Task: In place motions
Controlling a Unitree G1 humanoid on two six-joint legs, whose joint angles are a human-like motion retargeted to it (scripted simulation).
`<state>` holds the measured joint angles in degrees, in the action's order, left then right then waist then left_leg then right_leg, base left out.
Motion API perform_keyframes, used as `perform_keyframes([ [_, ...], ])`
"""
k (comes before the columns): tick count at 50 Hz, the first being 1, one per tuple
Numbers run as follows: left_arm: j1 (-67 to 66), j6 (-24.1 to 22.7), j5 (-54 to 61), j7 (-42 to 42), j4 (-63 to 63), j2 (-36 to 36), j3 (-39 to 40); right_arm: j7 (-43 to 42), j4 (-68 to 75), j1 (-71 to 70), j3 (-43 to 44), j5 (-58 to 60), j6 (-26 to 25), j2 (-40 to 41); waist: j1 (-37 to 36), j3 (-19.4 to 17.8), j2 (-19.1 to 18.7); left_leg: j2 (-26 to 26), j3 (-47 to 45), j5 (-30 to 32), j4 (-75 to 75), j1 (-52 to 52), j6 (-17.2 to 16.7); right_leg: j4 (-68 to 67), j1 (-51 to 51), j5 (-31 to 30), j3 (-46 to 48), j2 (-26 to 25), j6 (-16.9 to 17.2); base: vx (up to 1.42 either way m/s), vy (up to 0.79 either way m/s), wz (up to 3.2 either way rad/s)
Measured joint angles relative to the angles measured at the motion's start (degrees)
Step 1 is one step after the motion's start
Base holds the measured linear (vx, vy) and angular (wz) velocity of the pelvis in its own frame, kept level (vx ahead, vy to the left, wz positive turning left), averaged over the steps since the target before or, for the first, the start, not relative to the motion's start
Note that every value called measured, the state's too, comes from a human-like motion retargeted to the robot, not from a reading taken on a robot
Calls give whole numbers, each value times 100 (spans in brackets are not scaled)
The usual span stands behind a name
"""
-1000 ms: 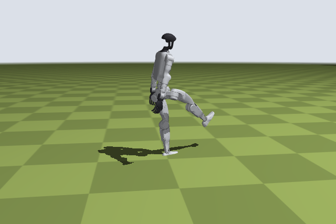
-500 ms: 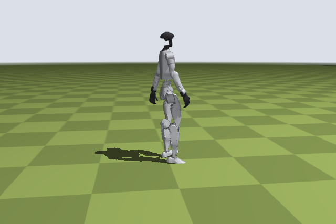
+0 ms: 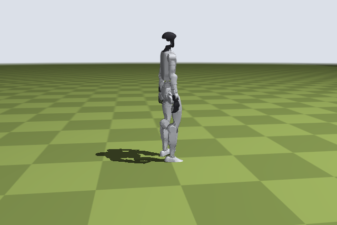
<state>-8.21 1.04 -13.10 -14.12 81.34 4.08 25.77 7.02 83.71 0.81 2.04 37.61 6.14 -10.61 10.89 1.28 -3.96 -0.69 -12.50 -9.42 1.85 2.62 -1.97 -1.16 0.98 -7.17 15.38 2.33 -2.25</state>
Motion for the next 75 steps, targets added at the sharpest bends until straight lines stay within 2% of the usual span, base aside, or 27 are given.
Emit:
perform_keyframes([
  [5,-208,197,-318,56,355,-23,-48,-183,195,-44,36,164,-91,-154,42,-124,-65,-59,-25,39,231,120,-146,26,-19,21,-46,-26,-53,-11,-9,15],
  [9,-162,287,-305,54,574,-23,-113,-262,239,-115,175,267,-122,-273,21,-406,-8,-5,189,202,801,420,-338,81,-93,16,2,96,-46,-18,-5,43],
  [13,-51,225,-90,113,630,-35,-246,-263,178,-51,384,324,-129,-410,95,-590,-29,321,1319,594,1154,696,-458,164,-133,13,375,206,-42,-19,0,100],
  [15,-37,154,66,181,610,-87,-290,-298,181,6,503,361,-144,-485,35,-608,-24,432,1825,524,1224,745,-473,176,-115,0,500,292,-24,-8,3,57],
  [19,-158,56,335,262,476,-241,-256,-384,252,7,655,446,-227,-608,-337,-612,52,-26,1141,79,1145,664,-338,169,-7,-67,293,426,14,2,4,-48],
  [22,-277,91,307,250,448,-308,-137,-357,193,-35,669,429,-249,-625,-398,-621,32,-414,468,331,826,483,-464,166,50,-96,-50,355,35,12,13,-87],
  [23,-302,124,255,241,461,-302,-120,-315,160,-44,660,374,-236,-630,-347,-624,-9,-468,462,406,702,416,-601,162,50,-94,-113,301,43,20,18,-57],
  [25,-343,198,84,208,480,-274,-120,-215,97,-46,648,221,-192,-646,-255,-610,-25,-526,244,351,510,320,-681,152,43,-89,-227,279,81,22,19,-43],
  [27,-340,247,-141,137,459,-215,-176,-145,59,-33,683,68,-152,-659,-230,-608,-56,-468,40,271,263,181,-544,131,38,-75,-285,237,117,20,19,-11],
  [29,-294,259,-311,64,412,-137,-255,-122,56,-16,740,-43,-143,-666,-24,-588,-79,-390,208,212,116,101,-478,101,15,-34,-67,254,160,17,14,71],
  [34,-51,120,-283,62,217,100,-381,-116,112,37,807,-225,-105,-624,-22,-667,161,-227,363,92,196,148,-333,-43,46,14,64,472,276,18,13,12],
  [40,339,-146,-313,-224,-31,504,-849,-105,-13,7,618,-5,-18,-589,-113,-991,451,-228,272,-49,353,285,-222,-544,364,0,-52,543,315,4,2,-20],
  [44,494,-156,-554,-401,-265,699,-1179,-226,-109,-186,309,113,33,-591,-107,-1158,566,-327,-6,-97,428,455,-155,-832,822,-433,-849,395,452,-4,2,-76],
  [47,575,-187,-960,-232,-453,782,-1444,-240,-176,-178,247,122,85,-612,-4,-1323,643,-329,-33,-44,410,541,-119,-765,972,-478,-1499,344,738,-9,-7,-3],
  [50,815,-224,-1219,-61,-433,834,-1656,-343,-143,-88,349,68,101,-637,15,-1525,721,-301,111,30,403,636,-129,-562,934,-368,-1092,599,739,-10,-17,57],
  [55,1216,-208,-1232,-160,-336,1038,-2227,-523,82,303,585,45,50,-737,-196,-1759,925,-45,503,243,228,726,-209,-150,705,-480,406,1096,890,-6,-30,83],
  [57,1478,-188,-1368,-89,-387,1077,-2374,-571,115,373,755,111,15,-767,-384,-2047,899,28,649,383,98,751,-220,-159,789,-541,85,1112,946,-32,-25,67],
  [60,1885,-211,-1374,215,-460,905,-2269,-756,39,381,867,233,68,-841,-731,-2588,864,-1,650,531,-41,787,-277,-91,906,-673,203,1127,951,-47,-20,-1],
  [65,2204,-518,-365,223,-512,717,-2154,-1308,-58,468,791,170,101,-1109,-443,-3027,750,-156,617,724,-115,1117,-364,90,1214,-913,162,945,910,-28,-15,2],
  [71,2710,-521,-516,195,-638,836,-2197,-1952,-9,772,947,-220,-297,-1221,-354,-3108,680,-308,478,977,-207,1987,-431,123,2200,-1146,-17,780,801,-39,-12,-20],
  [75,3142,-424,-767,299,-563,990,-1876,-2577,74,1054,887,-234,-523,-1284,-155,-3108,740,-375,431,1109,-234,2576,-468,166,2826,-1295,-81,703,733,-41,-7,-12],
])
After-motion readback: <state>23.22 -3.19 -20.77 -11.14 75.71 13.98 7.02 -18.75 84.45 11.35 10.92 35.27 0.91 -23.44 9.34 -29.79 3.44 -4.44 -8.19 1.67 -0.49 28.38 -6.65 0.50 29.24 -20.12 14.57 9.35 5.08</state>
